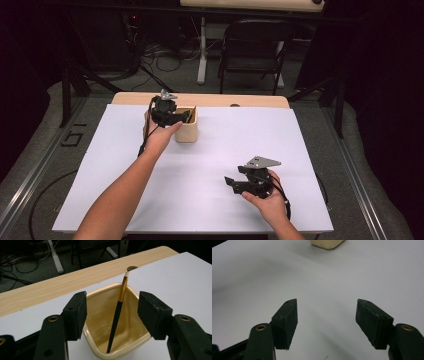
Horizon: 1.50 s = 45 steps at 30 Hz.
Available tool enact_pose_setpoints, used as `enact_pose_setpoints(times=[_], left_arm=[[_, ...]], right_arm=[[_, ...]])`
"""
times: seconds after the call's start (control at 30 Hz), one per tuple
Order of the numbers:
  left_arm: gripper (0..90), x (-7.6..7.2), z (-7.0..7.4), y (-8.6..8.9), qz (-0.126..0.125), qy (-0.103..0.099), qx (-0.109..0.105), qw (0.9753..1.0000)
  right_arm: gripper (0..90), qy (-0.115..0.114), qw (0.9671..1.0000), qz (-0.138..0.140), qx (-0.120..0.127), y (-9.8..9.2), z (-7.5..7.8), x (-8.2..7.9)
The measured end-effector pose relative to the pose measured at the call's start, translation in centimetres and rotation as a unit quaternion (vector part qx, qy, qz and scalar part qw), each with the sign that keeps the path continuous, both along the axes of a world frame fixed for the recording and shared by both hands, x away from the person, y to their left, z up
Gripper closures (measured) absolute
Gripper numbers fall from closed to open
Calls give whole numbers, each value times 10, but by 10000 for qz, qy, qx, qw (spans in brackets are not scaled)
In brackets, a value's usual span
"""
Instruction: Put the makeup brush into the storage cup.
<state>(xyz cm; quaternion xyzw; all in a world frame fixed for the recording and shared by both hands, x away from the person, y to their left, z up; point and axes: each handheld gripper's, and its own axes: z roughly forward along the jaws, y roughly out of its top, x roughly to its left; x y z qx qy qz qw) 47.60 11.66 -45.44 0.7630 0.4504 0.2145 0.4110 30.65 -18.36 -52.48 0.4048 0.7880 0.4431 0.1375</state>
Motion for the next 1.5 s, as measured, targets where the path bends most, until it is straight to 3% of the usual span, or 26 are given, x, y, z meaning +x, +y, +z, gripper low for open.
enact_pose_setpoints(times=[0.37,0.9,1.5], left_arm=[[383,-3,2,4,31,-41,126,9999],[379,-10,8,10,39,-76,50,10000],[379,-38,21,26,-180,-70,-21,9998]], right_arm=[[340,-11,10000,5,-10,0,0,0],[340,-24,10000,0,-21,1,0,0],[340,-7,9999,13,-108,-1,2,-1]])
